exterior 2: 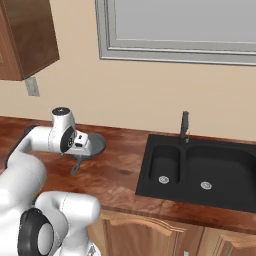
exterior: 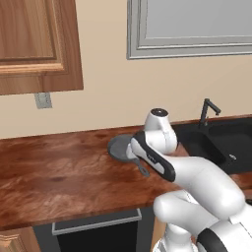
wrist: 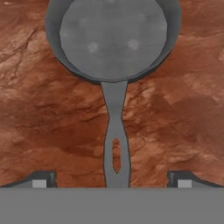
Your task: Place the pan in the left basin and the glass cup in the right basin of the sink.
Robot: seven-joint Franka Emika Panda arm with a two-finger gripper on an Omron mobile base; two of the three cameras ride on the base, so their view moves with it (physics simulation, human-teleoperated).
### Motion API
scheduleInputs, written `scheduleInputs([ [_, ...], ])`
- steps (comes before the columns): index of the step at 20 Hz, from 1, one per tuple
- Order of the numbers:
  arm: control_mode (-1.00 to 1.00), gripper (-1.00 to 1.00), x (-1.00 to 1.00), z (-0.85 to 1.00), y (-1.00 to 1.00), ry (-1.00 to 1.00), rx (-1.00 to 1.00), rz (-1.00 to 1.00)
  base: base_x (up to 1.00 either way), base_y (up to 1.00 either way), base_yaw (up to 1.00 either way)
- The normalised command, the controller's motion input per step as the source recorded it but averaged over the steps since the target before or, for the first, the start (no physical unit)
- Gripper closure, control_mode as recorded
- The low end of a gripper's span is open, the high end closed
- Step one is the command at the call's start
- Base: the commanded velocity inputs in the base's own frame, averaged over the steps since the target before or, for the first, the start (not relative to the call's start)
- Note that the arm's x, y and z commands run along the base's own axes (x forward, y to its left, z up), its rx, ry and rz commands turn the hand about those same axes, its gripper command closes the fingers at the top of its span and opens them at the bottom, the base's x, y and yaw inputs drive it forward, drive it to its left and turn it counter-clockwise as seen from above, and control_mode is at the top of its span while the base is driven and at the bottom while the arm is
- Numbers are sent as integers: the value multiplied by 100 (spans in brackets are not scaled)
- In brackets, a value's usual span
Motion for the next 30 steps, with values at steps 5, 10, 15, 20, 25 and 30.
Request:
scheduleInputs([
  [5, -100, -100, 11, -24, 4, 0, 0, 0, 0, 0, 0],
  [10, -100, -100, 12, -24, 3, 0, 0, 0, 0, 0, 0],
  [15, -100, -100, 12, -22, 1, 0, 0, 0, 0, 0, 0],
  [20, -100, -100, 11, -19, 0, 0, 0, 0, 0, 0, 0],
  [25, -100, -100, 10, -16, 1, 0, 0, 0, 0, 0, 0],
  [30, -100, -100, 6, -15, 0, 5, 0, 0, 0, 0, 0],
])
